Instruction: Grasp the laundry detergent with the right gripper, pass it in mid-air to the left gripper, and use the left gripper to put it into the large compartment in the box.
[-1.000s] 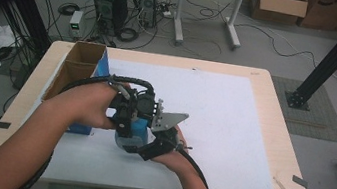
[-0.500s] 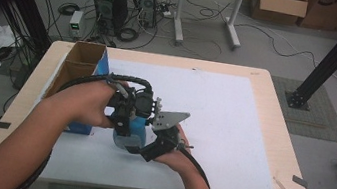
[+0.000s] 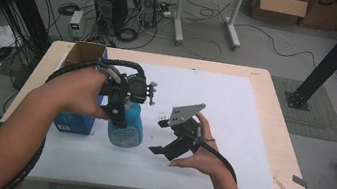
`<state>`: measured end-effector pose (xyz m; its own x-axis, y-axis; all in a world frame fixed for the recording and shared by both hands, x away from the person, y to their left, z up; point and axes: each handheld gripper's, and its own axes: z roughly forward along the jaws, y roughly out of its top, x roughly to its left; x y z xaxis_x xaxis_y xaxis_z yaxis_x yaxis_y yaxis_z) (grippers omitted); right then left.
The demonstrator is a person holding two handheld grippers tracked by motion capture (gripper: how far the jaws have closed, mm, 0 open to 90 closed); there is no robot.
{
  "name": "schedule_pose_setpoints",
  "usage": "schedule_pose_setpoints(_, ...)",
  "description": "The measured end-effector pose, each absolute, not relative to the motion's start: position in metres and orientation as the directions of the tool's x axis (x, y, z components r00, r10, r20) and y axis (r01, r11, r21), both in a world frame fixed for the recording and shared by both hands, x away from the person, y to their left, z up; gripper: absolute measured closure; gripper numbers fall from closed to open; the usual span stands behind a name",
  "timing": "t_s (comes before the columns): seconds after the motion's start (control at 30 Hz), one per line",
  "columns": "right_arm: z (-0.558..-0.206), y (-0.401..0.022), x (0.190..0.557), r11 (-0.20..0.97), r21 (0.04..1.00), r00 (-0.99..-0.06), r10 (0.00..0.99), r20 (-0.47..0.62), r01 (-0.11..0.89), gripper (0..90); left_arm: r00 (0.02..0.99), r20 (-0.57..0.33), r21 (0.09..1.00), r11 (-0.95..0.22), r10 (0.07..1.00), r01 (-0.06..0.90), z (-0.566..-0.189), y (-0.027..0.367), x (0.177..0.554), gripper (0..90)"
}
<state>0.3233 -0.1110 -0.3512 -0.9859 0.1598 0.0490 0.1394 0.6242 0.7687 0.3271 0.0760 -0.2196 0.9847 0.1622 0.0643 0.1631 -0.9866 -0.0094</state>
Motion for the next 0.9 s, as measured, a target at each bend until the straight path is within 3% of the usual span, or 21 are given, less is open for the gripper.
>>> schedule_pose_setpoints(0.17,-0.340,-0.120,0.319,0.694,0.707,-0.988,0.143,0.051,0.137,14.3,0.964,0.034,0.003,-0.965,0.264,0.264,-0.208,0.086,0.340,38.4)
schedule_pose_setpoints(0.23,-0.334,-0.125,0.315,0.770,0.626,-0.992,0.120,0.044,0.121,14.7,0.937,0.019,0.013,-0.937,0.350,0.350,-0.195,0.093,0.347,38.4)
schedule_pose_setpoints(0.37,-0.330,-0.134,0.315,0.832,0.546,-0.994,0.110,0.008,0.096,14.6,0.900,0.036,0.033,-0.900,0.435,0.434,-0.177,0.099,0.353,38.4)
schedule_pose_setpoints(0.43,-0.325,-0.144,0.320,0.882,0.461,-0.994,0.107,0.010,0.099,14.9,0.850,0.055,0.038,-0.852,0.523,0.522,-0.157,0.104,0.359,38.4)
schedule_pose_setpoints(0.47,-0.325,-0.144,0.320,0.882,0.461,-0.994,0.107,0.010,0.099,14.9,0.850,0.055,0.038,-0.852,0.523,0.522,-0.157,0.104,0.359,38.4)
schedule_pose_setpoints(0.57,-0.320,-0.155,0.333,0.935,0.338,-0.994,0.112,-0.010,0.102,14.9,0.779,0.072,0.021,-0.782,0.623,0.623,-0.132,0.111,0.369,38.4)
schedule_pose_setpoints(0.7,-0.313,-0.162,0.346,0.971,0.222,-0.994,0.102,-0.024,0.094,15.6,0.721,0.083,0.008,-0.724,0.688,0.690,-0.116,0.118,0.375,38.4)
schedule_pose_setpoints(0.9,-0.300,-0.167,0.355,0.987,0.141,-0.996,0.083,-0.029,0.078,15.3,0.544,0.034,0.022,-0.545,0.838,0.838,-0.089,0.144,0.390,38.4)
